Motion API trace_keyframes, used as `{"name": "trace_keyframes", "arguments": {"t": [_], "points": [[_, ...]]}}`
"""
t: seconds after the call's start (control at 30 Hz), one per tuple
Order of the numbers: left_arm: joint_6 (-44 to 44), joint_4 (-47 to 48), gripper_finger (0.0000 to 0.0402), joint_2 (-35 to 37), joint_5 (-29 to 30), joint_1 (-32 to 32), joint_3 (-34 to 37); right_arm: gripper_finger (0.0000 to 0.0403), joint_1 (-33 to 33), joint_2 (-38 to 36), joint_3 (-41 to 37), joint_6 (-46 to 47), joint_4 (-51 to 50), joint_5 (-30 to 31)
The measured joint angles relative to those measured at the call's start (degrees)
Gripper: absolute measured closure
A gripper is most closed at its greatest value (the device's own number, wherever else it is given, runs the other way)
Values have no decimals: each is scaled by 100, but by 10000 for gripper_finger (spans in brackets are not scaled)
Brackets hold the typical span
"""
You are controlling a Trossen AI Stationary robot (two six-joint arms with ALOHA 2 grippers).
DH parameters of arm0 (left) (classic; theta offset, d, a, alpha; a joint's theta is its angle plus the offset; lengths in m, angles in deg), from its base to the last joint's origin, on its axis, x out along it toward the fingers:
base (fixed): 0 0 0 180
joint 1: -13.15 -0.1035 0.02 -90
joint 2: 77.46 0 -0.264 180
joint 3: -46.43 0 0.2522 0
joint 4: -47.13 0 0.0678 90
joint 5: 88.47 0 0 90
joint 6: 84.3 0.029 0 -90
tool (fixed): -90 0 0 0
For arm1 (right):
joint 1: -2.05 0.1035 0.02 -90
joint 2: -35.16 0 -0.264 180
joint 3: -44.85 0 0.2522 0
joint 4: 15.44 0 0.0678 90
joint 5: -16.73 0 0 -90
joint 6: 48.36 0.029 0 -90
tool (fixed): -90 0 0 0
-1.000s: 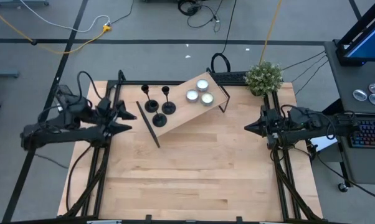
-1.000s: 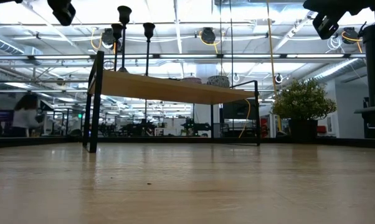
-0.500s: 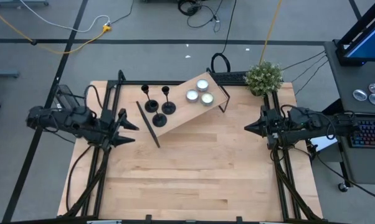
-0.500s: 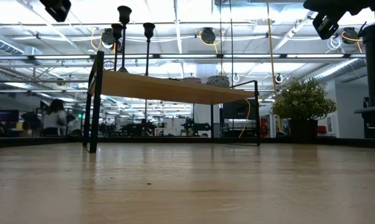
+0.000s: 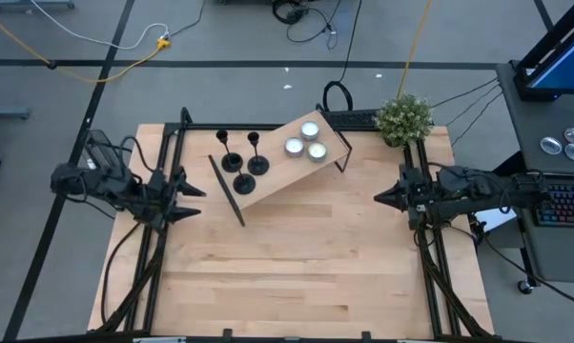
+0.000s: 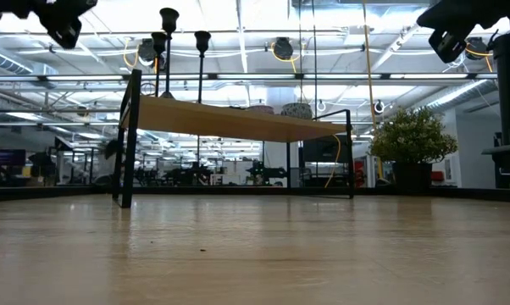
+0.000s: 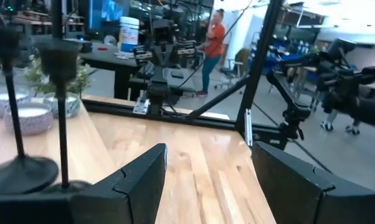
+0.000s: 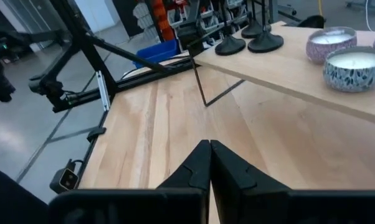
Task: Pick & Place candle stick holders
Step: Return to Home Position
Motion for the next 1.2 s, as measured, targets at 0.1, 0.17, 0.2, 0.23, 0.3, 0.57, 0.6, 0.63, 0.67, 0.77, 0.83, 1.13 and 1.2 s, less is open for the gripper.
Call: {"name": "trace_keyframes", "arguments": {"t": [0.1, 0.17, 0.2, 0.23, 0.3, 0.57, 0.6, 0.63, 0.67, 0.77, 0.83, 1.13, 1.2], "points": [[-14, -295, 160, 280, 6, 0, 391, 403, 0, -2, 0, 64, 125, 2], [42, -470, 160, 495, -3, 0, 602, 403, 0, -2, 0, 64, 238, -8], [50, -486, 160, 611, -11, 0, 685, 403, 0, 0, -2, 64, 317, -15], [50, -492, 160, 714, -10, -2, 761, 403, 0, -1, -34, 63, 468, -23], [58, -497, 160, 902, -11, -2, 903, 403, 4, -4, -230, 10, 980, -53], [23, -782, 160, 1212, -9, -4, 1536, 403, 0, -210, -1154, 246, 1803, -338], [-26, -802, 160, 1213, -6, -4, 1588, 403, 0, -278, -1228, 251, 1794, -215], [-76, -801, 160, 1212, -3, -4, 1629, 403, 0, -372, -1287, 255, 1774, -141], [-98, -778, 160, 1212, -9, -4, 1649, 403, 0, -478, -1332, 255, 1732, -81], [-61, -803, 160, 1214, -54, -4, 1642, 403, 0, -889, -1377, 243, 1482, -31], [14, -752, 160, 1212, -56, -4, 1645, 403, 0, -1240, -1377, 239, 1275, -31], [297, -730, 160, 1212, 7, -4, 1654, 403, 0, -2120, -1712, -235, 1302, -4], [337, -1038, 160, 1214, 80, -4, 1792, 403, 0, -2099, -1882, -235, 1448, -4]]}}
